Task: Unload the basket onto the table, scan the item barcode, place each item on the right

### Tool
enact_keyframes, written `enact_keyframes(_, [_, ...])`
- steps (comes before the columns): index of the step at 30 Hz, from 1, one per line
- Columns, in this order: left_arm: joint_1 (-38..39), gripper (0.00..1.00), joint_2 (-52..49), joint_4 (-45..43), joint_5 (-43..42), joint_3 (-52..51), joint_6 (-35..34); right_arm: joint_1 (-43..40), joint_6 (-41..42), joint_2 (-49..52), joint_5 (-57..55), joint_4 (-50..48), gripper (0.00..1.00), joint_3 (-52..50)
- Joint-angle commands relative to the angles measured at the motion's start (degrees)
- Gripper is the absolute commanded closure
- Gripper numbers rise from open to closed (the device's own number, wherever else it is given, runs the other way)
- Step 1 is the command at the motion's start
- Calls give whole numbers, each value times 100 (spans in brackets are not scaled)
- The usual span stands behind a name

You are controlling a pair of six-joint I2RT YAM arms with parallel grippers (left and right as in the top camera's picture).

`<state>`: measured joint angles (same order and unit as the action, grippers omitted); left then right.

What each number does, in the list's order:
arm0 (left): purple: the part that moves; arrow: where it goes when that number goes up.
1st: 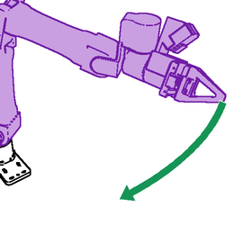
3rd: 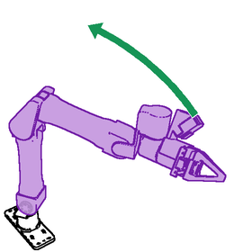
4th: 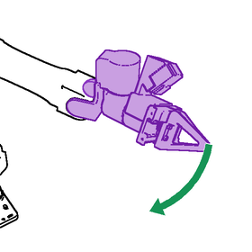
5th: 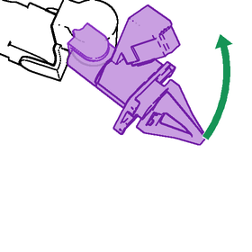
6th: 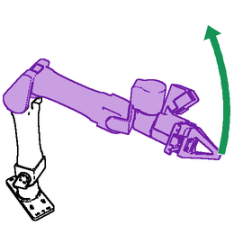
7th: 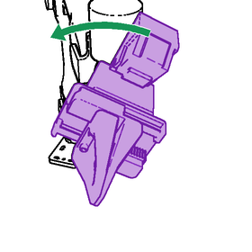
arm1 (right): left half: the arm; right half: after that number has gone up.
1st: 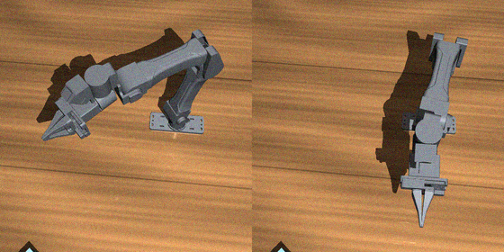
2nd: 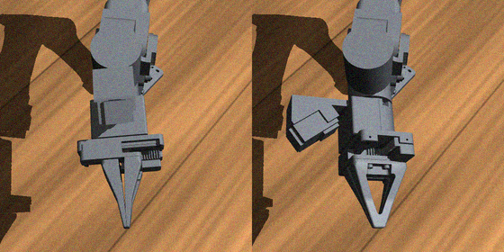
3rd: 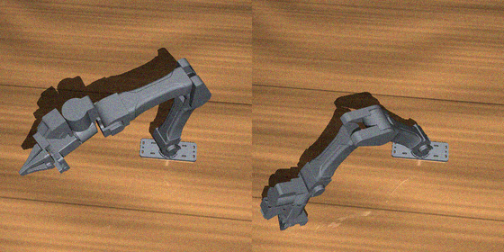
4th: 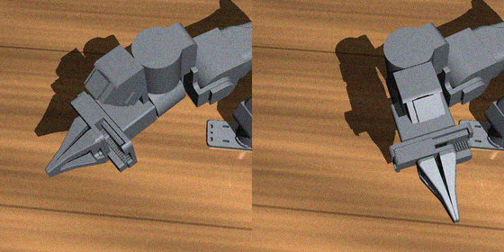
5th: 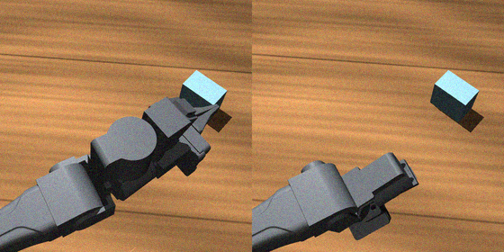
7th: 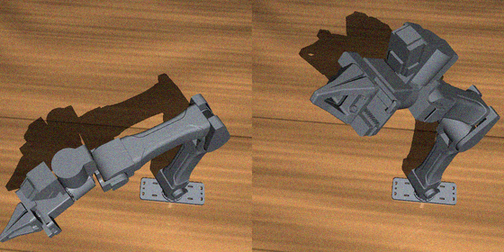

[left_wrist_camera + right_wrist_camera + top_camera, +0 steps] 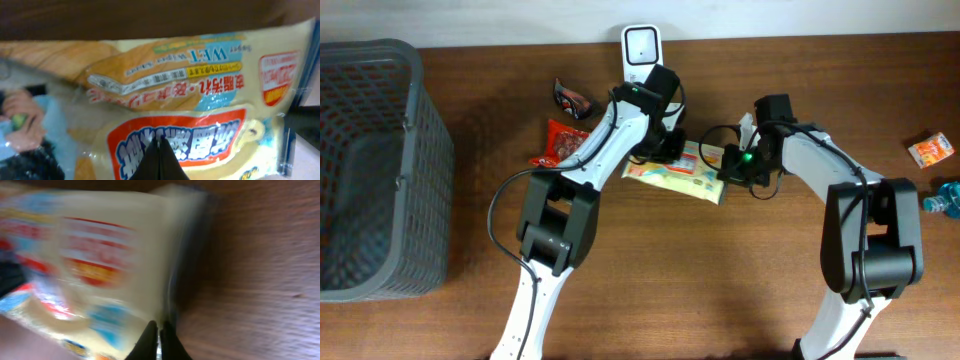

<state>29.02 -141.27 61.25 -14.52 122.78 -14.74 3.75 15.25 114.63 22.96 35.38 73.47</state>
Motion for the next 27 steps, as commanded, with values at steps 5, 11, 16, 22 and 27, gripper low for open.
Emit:
enact_keyframes(5, [-343,100,66,1097,2124,101,-1255,4,175,50,-525,-817,96,-42])
enact_keyframes(11, [-315,100,656,1123,1937,282,-1257,79,175,-138,2726,-1388,96,348])
enact_keyframes(16, [-988,100,660,1084,2070,286,-1303,901,940,173,1773,-1521,96,330])
enact_keyframes(22, [-1303,100,660,1399,1401,284,-1045,1443,1770,955,627,-1912,95,332])
enact_keyframes(27, [-1217,100,660,1764,833,284,-883,1045,433,1012,332,-1672,94,621])
